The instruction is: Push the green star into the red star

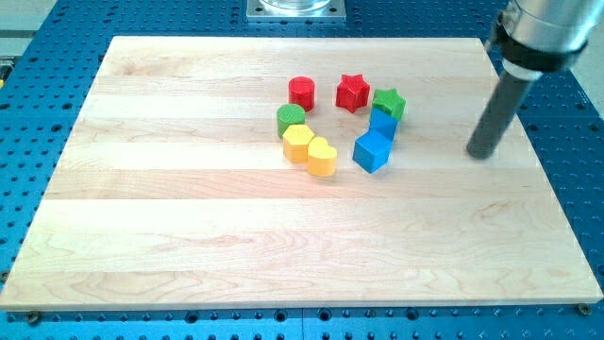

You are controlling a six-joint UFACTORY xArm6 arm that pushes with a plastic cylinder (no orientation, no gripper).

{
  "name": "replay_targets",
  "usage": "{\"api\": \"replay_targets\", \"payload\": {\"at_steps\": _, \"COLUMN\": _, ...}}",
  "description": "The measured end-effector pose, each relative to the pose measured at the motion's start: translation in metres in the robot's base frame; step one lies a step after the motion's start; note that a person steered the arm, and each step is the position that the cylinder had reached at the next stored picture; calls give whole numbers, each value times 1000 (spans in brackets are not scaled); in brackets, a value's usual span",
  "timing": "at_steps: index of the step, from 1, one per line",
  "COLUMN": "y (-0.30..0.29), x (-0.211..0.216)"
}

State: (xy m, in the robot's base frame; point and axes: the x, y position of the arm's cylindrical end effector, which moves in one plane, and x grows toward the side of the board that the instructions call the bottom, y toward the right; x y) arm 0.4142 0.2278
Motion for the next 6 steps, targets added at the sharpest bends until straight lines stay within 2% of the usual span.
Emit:
{"api": "replay_targets", "payload": {"at_steps": 1, "y": -12, "x": -46}}
{"api": "replay_targets", "payload": {"at_steps": 4, "y": -94, "x": -47}}
{"api": "replay_targets", "payload": {"at_steps": 5, "y": -86, "x": -50}}
{"api": "replay_targets", "payload": {"at_steps": 6, "y": -66, "x": -92}}
